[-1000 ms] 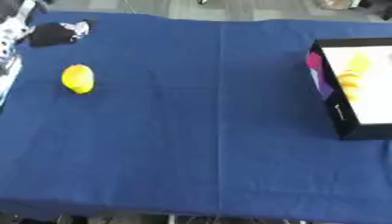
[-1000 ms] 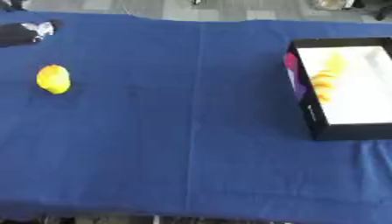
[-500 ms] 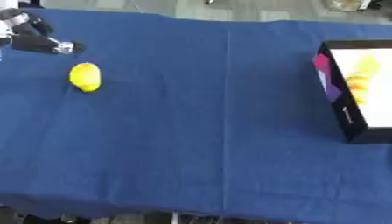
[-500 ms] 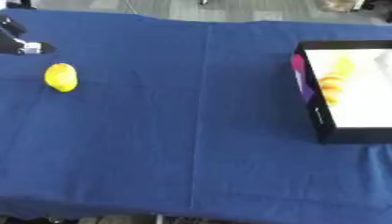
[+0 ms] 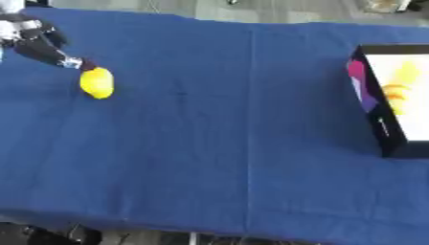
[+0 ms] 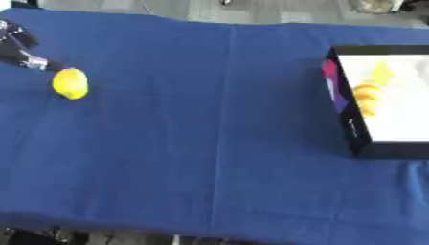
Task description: Pick up the objects with one hand, pass them to the other hand, and then place them into the box on the other side of the table.
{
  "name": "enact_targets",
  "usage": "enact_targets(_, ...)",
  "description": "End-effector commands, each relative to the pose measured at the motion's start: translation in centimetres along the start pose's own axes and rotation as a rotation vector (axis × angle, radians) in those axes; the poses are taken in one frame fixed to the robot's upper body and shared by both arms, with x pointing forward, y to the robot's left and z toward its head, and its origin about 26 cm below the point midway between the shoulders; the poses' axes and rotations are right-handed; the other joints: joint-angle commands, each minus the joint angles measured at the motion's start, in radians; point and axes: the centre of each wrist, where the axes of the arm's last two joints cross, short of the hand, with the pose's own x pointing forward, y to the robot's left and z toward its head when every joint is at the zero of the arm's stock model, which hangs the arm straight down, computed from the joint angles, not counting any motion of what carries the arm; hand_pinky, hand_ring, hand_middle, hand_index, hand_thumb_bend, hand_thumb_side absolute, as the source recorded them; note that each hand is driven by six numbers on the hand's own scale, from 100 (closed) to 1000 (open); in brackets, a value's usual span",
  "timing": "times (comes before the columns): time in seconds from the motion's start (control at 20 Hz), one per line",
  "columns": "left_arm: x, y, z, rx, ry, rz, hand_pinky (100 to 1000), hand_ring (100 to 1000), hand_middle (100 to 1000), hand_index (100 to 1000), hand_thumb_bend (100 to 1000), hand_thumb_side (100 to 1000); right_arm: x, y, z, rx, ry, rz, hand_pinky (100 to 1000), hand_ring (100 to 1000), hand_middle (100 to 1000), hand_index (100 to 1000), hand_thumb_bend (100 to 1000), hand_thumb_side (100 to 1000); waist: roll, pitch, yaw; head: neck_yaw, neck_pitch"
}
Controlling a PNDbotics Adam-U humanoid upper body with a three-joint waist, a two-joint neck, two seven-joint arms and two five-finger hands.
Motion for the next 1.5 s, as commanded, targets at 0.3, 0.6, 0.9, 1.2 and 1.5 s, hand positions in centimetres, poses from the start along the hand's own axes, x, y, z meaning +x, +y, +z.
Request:
enact_targets(0.3, -0.5, 0.8, -0.3, 0.047, 0.061, -0.006, 839, 812, 770, 814, 669, 344, 0.8, -0.2, -0.8, 0.027, -0.032, 0.043, 925, 1000, 972, 1000, 100, 470, -0.007, 0.015, -0.012, -0.015, -0.001)
enact_targets(0.6, -1.1, 0.5, -0.6, 0.053, 0.098, -0.011, 838, 817, 774, 809, 685, 334, 0.8, 0.2, -0.8, 0.031, -0.036, 0.047, 926, 1000, 972, 1000, 100, 470, -0.011, 0.032, -0.021, -0.021, -0.002)
enact_targets(0.9, -1.4, 0.3, -0.9, 0.056, 0.120, -0.015, 837, 817, 774, 807, 687, 331, 0.7, 0.4, -0.7, 0.032, -0.034, 0.052, 926, 1000, 973, 1000, 100, 470, -0.014, 0.037, -0.025, -0.022, -0.005)
enact_targets(1.2, -2.0, -0.5, -1.6, 0.057, 0.170, -0.013, 836, 820, 776, 807, 684, 326, 0.4, 0.8, -0.6, 0.049, -0.028, 0.058, 927, 1000, 974, 1000, 100, 470, -0.017, 0.047, -0.033, -0.017, -0.013)
enact_targets(1.5, -1.7, -1.2, -2.1, 0.048, 0.153, -0.004, 835, 816, 772, 779, 656, 299, 0.1, 1.0, -0.5, 0.064, -0.021, 0.061, 932, 1000, 982, 1000, 100, 470, -0.015, 0.053, -0.041, -0.008, -0.017)
